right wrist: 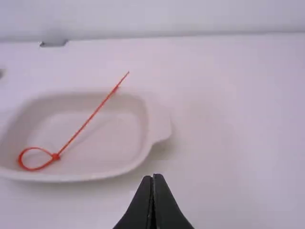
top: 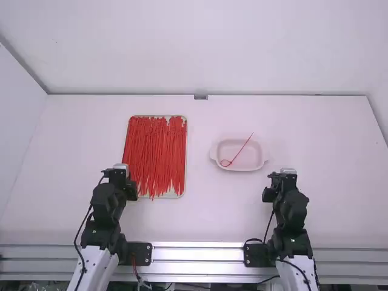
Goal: Fasten the cable tie
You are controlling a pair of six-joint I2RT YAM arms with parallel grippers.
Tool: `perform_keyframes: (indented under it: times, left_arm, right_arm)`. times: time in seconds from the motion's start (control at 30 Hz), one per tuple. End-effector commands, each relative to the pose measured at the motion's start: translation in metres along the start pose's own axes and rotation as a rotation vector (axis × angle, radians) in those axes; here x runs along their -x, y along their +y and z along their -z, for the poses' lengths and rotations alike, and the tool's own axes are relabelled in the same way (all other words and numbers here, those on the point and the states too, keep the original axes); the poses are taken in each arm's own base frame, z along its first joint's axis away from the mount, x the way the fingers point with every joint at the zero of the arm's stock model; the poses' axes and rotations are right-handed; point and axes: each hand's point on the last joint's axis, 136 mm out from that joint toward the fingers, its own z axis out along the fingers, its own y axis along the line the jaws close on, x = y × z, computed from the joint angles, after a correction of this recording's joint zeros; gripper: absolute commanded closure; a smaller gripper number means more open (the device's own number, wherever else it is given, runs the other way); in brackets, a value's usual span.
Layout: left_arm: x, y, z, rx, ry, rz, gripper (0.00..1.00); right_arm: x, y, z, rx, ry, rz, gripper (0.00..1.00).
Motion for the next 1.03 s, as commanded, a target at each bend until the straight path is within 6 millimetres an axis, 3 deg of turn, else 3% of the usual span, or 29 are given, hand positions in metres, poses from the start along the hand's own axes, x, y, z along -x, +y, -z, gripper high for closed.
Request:
perform_keyframes:
  times: [0.0,0.63,1.0]
  left_arm:
    - [-0.011,0.000,-0.001,0.002,-0.004,-0.007,1.00]
    - [0.038,0.000,0.019,0.001,-0.239,-0.007,1.00]
    - [0.055,0.000,0.029,0.000,-0.328,-0.007,1.00]
  right_arm:
    - [0.003,0.000,0.002,0.000,-0.025,0.000,1.00]
    - [0.047,0.001,0.020,0.000,-0.235,0.003,1.00]
    - [0.049,0.001,0.021,0.000,-0.247,0.004,1.00]
